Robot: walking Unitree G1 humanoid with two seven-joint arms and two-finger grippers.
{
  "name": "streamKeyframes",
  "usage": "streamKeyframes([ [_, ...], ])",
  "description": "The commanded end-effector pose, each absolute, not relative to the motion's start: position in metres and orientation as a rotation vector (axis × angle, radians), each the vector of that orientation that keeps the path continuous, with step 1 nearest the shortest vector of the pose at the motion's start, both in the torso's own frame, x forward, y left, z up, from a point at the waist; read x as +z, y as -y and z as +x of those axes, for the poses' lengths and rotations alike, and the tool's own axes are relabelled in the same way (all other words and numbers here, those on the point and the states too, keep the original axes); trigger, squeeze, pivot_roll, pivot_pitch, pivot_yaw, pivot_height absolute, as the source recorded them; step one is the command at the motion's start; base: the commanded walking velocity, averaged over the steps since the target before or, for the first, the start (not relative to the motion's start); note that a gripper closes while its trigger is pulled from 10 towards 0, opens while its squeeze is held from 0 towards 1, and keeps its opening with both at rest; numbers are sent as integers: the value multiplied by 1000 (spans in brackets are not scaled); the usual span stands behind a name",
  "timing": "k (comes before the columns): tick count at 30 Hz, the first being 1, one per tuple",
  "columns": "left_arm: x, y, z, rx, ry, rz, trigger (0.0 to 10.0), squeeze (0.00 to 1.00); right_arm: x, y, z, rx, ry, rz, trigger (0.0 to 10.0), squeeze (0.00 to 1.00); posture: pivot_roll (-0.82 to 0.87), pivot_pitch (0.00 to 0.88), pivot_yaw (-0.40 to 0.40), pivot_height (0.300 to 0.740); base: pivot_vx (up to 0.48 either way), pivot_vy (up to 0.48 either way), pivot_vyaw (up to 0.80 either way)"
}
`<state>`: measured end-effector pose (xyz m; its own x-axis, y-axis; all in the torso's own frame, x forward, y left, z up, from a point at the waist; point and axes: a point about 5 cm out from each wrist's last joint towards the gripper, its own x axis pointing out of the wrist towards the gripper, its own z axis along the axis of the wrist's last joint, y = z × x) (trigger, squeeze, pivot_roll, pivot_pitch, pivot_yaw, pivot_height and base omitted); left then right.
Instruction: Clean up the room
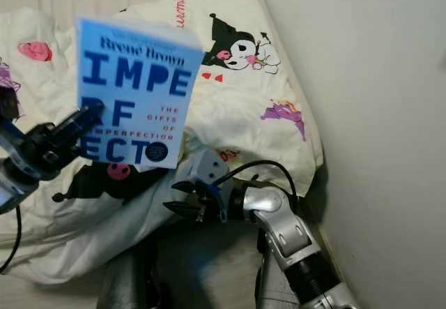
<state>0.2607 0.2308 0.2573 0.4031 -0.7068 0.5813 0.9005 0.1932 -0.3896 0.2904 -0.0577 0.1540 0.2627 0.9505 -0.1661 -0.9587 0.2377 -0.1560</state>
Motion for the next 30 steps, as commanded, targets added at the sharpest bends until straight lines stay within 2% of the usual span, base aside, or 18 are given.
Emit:
streamKeyframes([
  [1, 259, -218, 246, -1266, 243, -749, 0, 0, 149, 55, 282, 1358, -60, -233, 10000, 0, 21, 319, -42, 546, 0, 0, 0],
  [4, 257, -214, 241, -1302, 202, -719, 0, 0, 149, 55, 281, 1366, -64, -236, 10000, 0, 21, 319, -42, 546, 0, 0, 0],
  [6, 254, -215, 242, -1247, 192, -681, 0, 0, 148, 55, 280, 1365, -64, -237, 10000, 0, 19, 316, -47, 546, 0, 0, 0],
  [7, 253, -224, 251, -1110, 223, -616, 78, 0, 147, 56, 281, 1360, -64, -237, 10000, 0, 23, 316, -50, 546, 0, 0, 0],
  [8, 254, -252, 285, -664, 325, -466, 0, 0, 146, 56, 282, 1349, -64, -232, 10000, 0, 23, 318, -55, 546, 0, 0, 0],
  [10, 254, -252, 285, -664, 325, -466, 0, 0, 146, 56, 282, 1349, -64, -232, 10000, 0, 23, 318, -55, 546, 0, 0, 0],
  [11, 260, -262, 293, -507, 384, -438, 0, 0, 146, 56, 282, 1348, -64, -231, 10000, 0, 22, 318, -55, 546, 0, 0, 0],
  [12, 269, -270, 297, -423, 440, -426, 0, 0, 146, 55, 282, 1350, -65, -228, 10000, 0, 20, 318, -55, 546, 0, 0, 0],
  [15, 282, -276, 294, -390, 475, -382, 0, 0, 146, 54, 280, 1356, -66, -222, 10000, 0, 21, 319, -53, 546, 0, 0, 0],
  [17, 274, -269, 296, -396, 363, -141, 0, 0, 146, 54, 279, 1358, -67, -218, 10000, 0, 23, 319, -52, 546, 0, 0, 0],
  [18, 274, -269, 296, -396, 363, -141, 0, 0, 146, 54, 279, 1358, -67, -218, 10000, 0, 23, 319, -52, 546, 0, 0, 0],
  [19, 261, -262, 296, -432, 288, -41, 0, 0, 146, 54, 278, 1358, -66, -216, 10000, 0, 27, 323, -51, 546, 0, 0, 0],
  [22, 241, -253, 294, -496, 186, 48, 0, 0, 146, 54, 279, 1354, -63, -214, 10000, 0, 27, 326, -52, 546, 0, 0, 0],
  [23, 217, -244, 290, -562, 106, 126, 0, 0, 147, 53, 280, 1345, -55, -211, 10000, 0, 26, 329, -51, 546, 0, 0, 0],
  [25, 187, -232, 282, -650, 5, 164, 0, 0, 149, 53, 283, 1328, -39, -207, 10000, 0, 25, 331, -51, 546, 0, 0, 0],
  [28, 172, -224, 276, -709, -37, 155, 0, 0, 153, 54, 287, 1297, -23, -205, 10000, 0, 22, 334, -52, 546, 0, 0, 0],
  [29, 145, -207, 258, -833, -146, 155, 0, 0, 161, 58, 298, 1213, 18, -200, 10000, 0, 19, 341, -53, 546, 0, 0, 0],
  [30, 145, -207, 258, -833, -146, 155, 0, 0, 161, 58, 298, 1213, 18, -200, 10000, 0, 19, 341, -53, 546, 0, 0, 0],
])
